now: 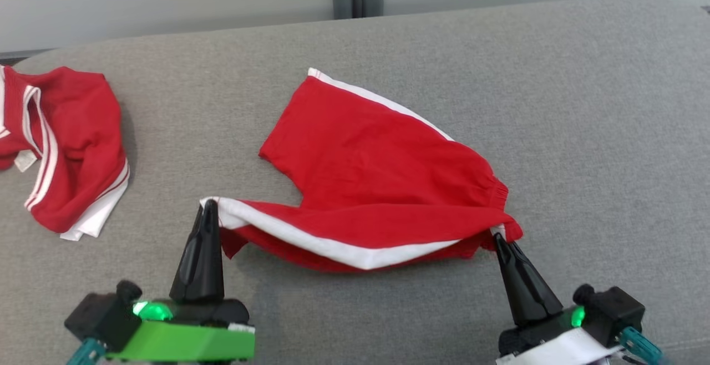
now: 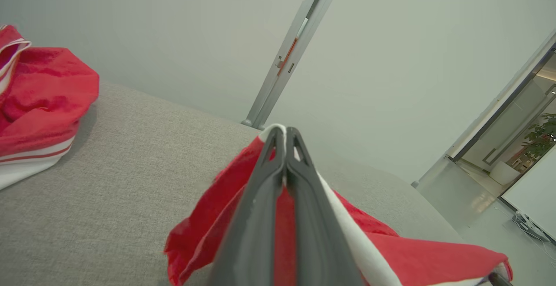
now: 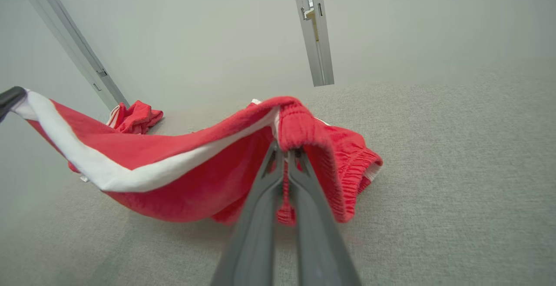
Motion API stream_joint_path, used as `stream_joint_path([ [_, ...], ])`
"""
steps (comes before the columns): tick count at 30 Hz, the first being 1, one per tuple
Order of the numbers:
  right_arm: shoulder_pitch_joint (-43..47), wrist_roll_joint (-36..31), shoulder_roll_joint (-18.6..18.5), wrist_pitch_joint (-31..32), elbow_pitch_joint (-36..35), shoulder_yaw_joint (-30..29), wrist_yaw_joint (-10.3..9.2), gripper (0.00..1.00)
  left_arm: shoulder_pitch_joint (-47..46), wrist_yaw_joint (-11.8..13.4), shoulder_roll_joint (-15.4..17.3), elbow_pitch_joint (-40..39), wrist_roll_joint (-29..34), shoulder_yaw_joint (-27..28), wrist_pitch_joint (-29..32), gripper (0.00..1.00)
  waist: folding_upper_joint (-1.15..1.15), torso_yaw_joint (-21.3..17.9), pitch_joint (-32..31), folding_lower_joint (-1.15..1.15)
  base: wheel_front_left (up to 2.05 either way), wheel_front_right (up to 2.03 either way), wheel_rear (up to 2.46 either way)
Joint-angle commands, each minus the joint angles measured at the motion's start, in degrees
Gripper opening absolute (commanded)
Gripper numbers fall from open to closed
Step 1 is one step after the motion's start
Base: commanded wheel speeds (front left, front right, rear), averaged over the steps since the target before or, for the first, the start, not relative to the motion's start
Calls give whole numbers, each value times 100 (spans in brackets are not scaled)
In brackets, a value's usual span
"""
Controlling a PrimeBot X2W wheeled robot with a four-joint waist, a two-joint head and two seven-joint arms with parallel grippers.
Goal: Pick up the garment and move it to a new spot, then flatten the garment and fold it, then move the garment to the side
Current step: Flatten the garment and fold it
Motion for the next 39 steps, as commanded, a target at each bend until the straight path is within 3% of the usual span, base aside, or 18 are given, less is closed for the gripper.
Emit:
stream_joint_path([
  [1, -153, 38, 19, -25, 113, 13, -8, 0, -222, -34, 38, 154, -34, 32, 1, 0, 0, -136, 167, 0, 0, 0, 0],
  [11, -988, 160, 275, -25, 943, -230, -8, 0, -2348, -247, 94, 1975, 312, -187, -20, 0, 0, -297, 673, 0, 0, 0, 0],
  [23, -1893, 383, 326, -25, 1489, -107, -8, 0, -4870, -166, -89, 4698, 626, -496, -183, 0, 0, -677, 1460, 0, 0, 0, 0],
  [39, -2489, 672, 327, -26, 1795, -60, -8, 0, -6254, -27, -34, 6645, 877, -532, -362, 0, 0, -1049, 1800, 0, 0, 0, 0],
])
